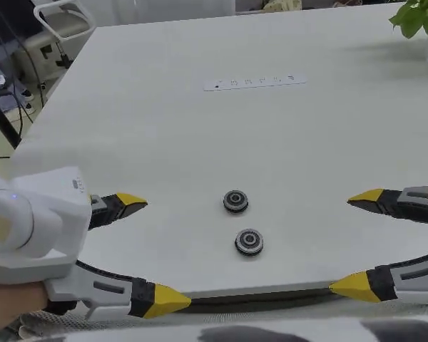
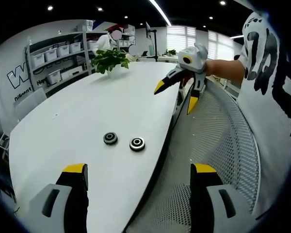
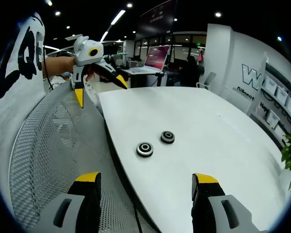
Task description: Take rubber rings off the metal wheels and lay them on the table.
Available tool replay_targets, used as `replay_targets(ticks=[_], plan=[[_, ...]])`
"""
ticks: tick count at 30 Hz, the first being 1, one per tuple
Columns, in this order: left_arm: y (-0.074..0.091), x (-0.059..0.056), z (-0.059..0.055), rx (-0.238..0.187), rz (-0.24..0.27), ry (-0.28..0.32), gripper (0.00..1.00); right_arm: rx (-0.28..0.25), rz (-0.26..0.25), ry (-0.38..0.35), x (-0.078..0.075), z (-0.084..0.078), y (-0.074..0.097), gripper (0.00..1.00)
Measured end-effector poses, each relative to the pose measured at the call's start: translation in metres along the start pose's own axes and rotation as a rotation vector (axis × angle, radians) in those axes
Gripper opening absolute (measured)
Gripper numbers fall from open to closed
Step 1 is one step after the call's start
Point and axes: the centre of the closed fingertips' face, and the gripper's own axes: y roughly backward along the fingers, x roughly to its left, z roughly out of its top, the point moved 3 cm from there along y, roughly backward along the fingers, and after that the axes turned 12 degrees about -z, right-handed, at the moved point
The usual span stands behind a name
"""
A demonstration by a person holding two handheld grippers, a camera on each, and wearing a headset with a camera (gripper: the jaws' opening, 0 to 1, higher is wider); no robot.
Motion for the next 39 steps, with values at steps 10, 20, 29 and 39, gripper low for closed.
replay_targets(ticks=[10,20,29,39], plan=[[0.004,0.002,0.001,-0.008,0.008,-0.001,0.85,-0.004,-0.002,0.012,-0.001,0.004,-0.001,0.76],[0.007,0.009,0.002,-0.020,0.018,0.006,0.85,-0.019,-0.004,0.017,-0.007,0.012,-0.006,0.75],[0.004,0.014,0.006,-0.036,0.015,0.016,0.84,-0.046,-0.005,0.002,-0.014,0.018,-0.011,0.74],[0.002,0.022,0.012,-0.054,0.016,0.020,0.82,-0.078,-0.006,-0.025,-0.023,0.024,-0.016,0.73]])
